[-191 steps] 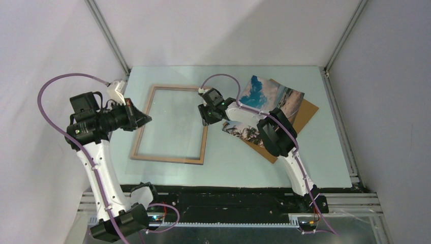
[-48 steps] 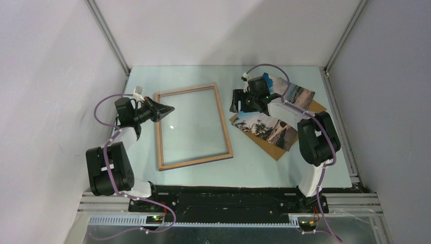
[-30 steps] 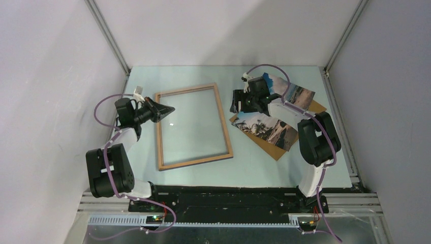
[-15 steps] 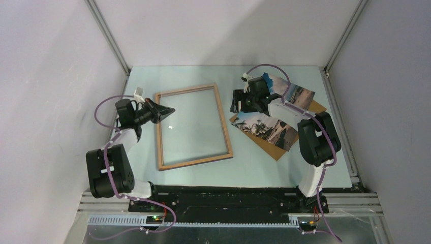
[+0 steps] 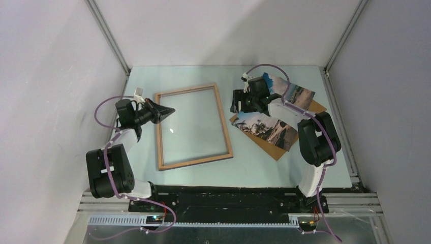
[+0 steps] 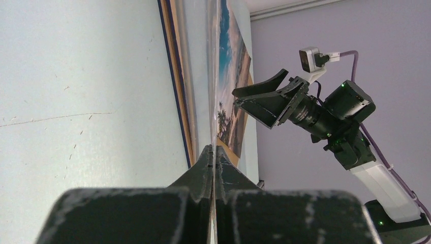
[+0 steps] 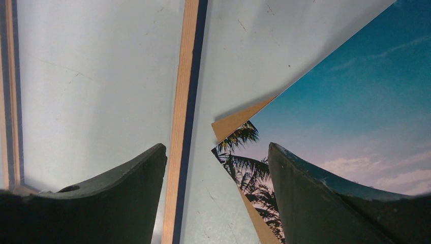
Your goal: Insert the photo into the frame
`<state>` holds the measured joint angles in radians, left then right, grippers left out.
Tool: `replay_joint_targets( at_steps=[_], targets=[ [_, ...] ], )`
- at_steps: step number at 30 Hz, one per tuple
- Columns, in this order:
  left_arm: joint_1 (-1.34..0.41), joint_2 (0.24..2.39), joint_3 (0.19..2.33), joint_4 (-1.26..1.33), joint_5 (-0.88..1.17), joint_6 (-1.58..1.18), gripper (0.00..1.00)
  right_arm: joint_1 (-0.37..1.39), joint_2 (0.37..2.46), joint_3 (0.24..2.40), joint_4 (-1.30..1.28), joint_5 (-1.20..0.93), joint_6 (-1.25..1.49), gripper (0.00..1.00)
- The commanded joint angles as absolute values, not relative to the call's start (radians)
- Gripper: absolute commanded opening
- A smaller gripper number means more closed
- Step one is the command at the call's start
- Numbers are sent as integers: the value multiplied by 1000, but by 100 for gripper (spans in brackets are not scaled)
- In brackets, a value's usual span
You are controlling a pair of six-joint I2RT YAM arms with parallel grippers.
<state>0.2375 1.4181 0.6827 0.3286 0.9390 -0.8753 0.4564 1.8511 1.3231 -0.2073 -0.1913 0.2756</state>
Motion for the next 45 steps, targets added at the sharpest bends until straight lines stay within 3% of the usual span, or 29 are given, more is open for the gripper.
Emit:
replay_joint_targets(
  at_steps=[1, 45],
  targets=[
    [232, 1387, 679, 362, 937, -888, 0, 460, 1809, 1321, -176, -176, 261, 77],
    [232, 1417, 681, 331, 928, -824, 0, 535, 1897, 1313, -150, -220, 239, 73]
  ],
)
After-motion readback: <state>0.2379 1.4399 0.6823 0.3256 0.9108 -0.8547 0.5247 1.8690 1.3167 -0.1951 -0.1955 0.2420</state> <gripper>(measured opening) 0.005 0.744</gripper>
